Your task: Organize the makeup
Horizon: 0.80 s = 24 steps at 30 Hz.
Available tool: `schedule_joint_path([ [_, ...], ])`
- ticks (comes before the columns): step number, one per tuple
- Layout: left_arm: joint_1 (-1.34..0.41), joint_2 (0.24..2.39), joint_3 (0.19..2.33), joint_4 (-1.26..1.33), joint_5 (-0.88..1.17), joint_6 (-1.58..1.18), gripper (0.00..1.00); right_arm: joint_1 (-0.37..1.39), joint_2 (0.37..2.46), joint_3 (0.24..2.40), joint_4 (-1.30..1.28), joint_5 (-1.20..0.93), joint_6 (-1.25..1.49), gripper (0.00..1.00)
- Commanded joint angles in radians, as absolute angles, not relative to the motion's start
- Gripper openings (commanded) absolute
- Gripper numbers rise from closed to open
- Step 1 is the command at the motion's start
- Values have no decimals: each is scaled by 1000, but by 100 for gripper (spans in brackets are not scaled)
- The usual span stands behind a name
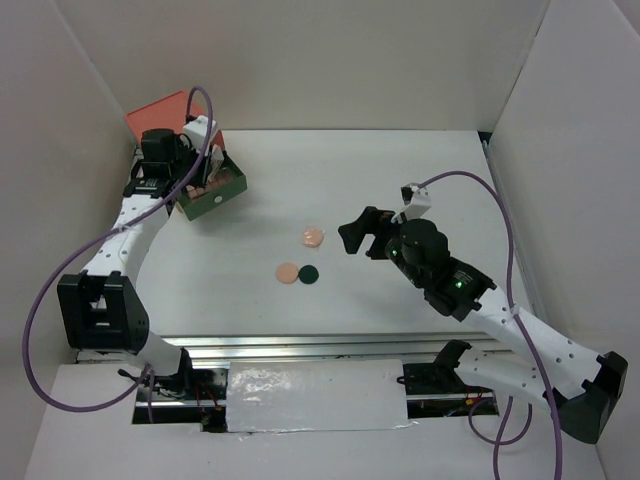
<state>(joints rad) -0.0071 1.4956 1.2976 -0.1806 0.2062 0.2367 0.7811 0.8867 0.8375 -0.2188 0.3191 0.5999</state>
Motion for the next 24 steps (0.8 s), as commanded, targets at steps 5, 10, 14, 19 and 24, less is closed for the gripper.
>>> schedule_joint_path([
  [5,28,1559,1253,-69,262,244,8,782,862,822,-155,321,568,100],
  [10,69,1577,1233,-41,313,207,20,781,880,827,-155,308,572,100],
  [14,95,1601,1238,-28,360,167,29,781,876,825,-155,316,569,100],
  [19,106,1621,1253,-31,362,140,47,779,884,828,-155,319,566,100],
  [24,130,1635,1250,-18,397,101,50,781,899,831,-150,313,566,100],
])
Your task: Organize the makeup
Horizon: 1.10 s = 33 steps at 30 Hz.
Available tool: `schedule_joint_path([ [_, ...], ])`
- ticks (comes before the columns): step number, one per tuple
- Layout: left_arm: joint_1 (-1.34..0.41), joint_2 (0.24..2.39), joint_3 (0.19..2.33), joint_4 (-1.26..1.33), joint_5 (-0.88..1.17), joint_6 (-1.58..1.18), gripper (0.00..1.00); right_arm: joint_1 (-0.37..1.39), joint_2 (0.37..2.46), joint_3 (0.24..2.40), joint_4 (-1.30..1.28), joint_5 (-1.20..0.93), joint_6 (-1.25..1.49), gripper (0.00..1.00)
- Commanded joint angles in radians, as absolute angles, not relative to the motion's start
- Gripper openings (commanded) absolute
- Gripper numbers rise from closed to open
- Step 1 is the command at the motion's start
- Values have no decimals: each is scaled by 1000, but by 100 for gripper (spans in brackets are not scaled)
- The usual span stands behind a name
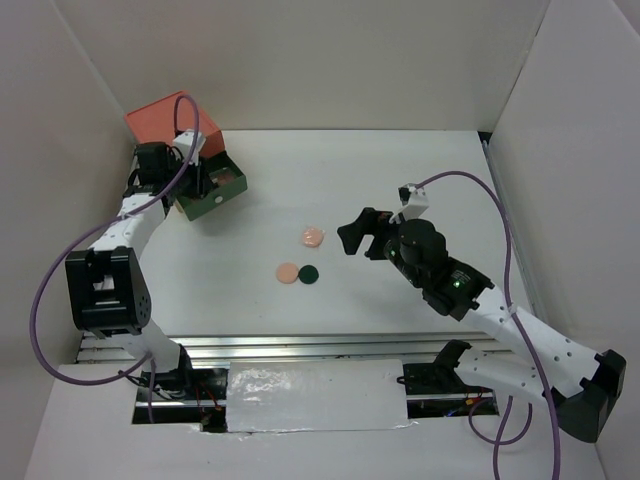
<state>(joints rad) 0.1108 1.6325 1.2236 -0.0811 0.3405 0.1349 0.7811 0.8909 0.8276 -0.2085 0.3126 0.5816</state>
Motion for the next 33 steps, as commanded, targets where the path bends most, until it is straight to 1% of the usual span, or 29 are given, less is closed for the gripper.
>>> schedule_joint_path([
  [1,133,1637,1250,-11,403,94,51,781,900,831,-150,313,565,100],
  [4,138,1647,1256,-11,408,78,52,781,905,833,-150,313,565,100],
  [8,141,1657,1261,-11,387,71,51,782,904,830,-147,314,565,100],
  [12,143,1663,1259,-15,406,80,50,781,910,830,-147,318,563,100],
  [17,143,1645,1244,-9,396,71,56,781,907,828,-146,316,561,100],
  [22,140,1533,1229,49,454,20,65,782,916,825,-137,310,560,100],
  [25,103,1467,1213,63,404,9,72,781,931,831,-138,304,560,100],
  [27,40,1456,1230,35,368,46,72,779,937,833,-140,305,560,100],
  [29,-55,1473,1252,-52,276,99,58,781,936,834,-143,317,557,100],
  [30,-89,1486,1256,-79,238,154,37,781,934,833,-144,324,552,100],
  [31,-147,1518,1268,-127,159,178,25,781,930,831,-146,345,551,100],
  [33,-188,1560,1284,-172,108,227,6,781,920,822,-141,363,545,100],
])
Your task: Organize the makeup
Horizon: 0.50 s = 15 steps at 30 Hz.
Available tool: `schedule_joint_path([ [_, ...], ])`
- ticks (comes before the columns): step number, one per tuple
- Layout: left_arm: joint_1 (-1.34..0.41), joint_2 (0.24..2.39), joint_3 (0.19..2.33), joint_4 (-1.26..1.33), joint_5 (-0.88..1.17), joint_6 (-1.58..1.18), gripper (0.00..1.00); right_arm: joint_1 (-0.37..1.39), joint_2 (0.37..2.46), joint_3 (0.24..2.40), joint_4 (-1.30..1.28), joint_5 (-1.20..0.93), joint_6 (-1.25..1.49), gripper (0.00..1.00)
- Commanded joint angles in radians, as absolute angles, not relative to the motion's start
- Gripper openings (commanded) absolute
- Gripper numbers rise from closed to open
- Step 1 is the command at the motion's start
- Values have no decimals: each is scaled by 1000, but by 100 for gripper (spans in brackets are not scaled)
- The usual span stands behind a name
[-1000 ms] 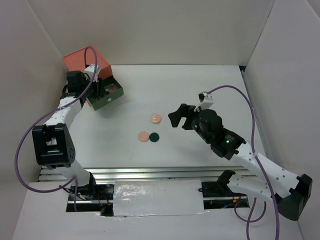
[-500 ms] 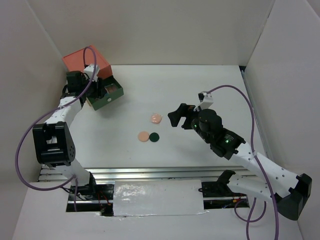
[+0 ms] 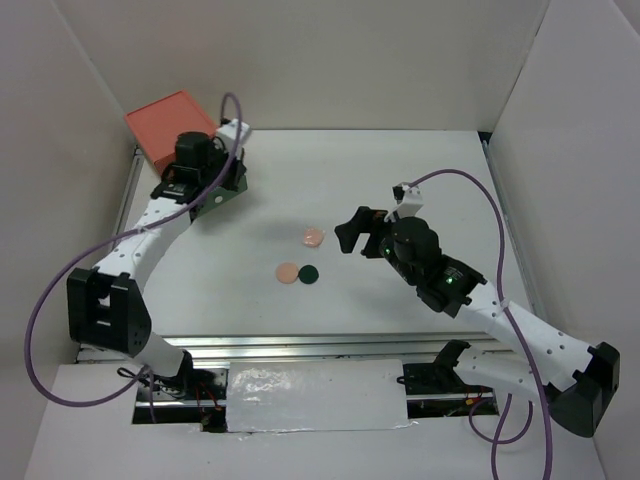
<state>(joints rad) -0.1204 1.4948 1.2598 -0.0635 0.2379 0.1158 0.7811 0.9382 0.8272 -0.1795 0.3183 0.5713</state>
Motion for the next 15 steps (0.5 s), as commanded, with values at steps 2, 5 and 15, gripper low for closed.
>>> schedule_joint_path([
  [2,-224,1611,1299,-212,53,244,4,781,904,804,-132,383,543,100],
  [5,-248,1664,1289,-210,-27,258,2,779,885,775,-104,402,541,100],
  [15,-258,1830,1267,-9,-526,270,0,781,884,773,-103,405,532,100],
])
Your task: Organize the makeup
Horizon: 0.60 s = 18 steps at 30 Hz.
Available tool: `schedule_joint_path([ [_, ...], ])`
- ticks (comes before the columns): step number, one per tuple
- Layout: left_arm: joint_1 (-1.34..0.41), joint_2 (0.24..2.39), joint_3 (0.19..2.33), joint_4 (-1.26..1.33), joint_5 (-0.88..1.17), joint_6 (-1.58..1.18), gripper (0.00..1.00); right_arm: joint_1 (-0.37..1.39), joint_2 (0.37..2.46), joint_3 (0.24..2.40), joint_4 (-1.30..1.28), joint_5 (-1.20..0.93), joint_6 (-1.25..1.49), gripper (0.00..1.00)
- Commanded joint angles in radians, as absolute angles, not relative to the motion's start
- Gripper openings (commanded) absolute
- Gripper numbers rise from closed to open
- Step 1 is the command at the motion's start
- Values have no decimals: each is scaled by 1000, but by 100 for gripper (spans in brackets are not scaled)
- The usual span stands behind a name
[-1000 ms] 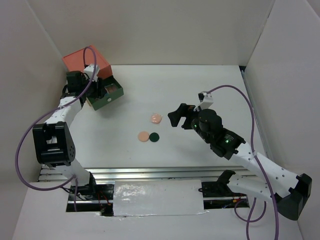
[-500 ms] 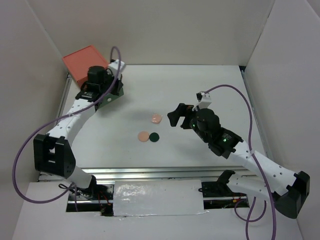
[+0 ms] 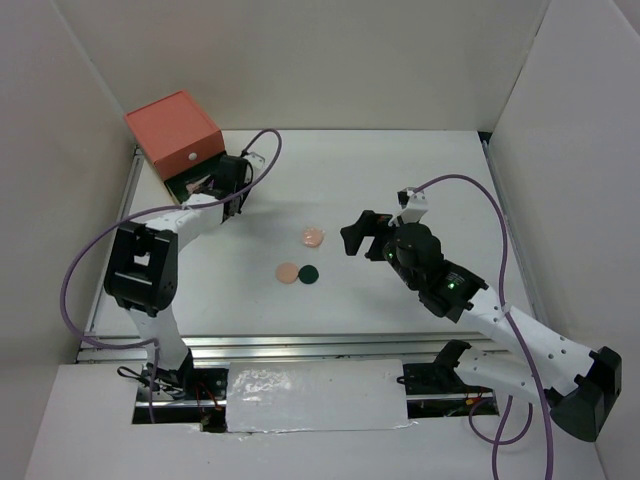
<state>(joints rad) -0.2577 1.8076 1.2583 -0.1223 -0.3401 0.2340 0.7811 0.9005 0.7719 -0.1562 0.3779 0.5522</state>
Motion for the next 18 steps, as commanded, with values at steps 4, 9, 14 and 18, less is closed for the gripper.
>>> schedule_joint_path([
  [4,-261,1873,1269,67,-557,301,0,778,880,770,-103,408,528,100],
  [9,-262,1927,1253,176,-647,368,0,776,903,785,-104,400,523,100],
  [14,-258,1983,1255,337,-745,443,0,778,933,801,-110,377,522,100],
  [18,-245,2037,1282,394,-752,475,0,778,950,805,-110,368,519,100],
])
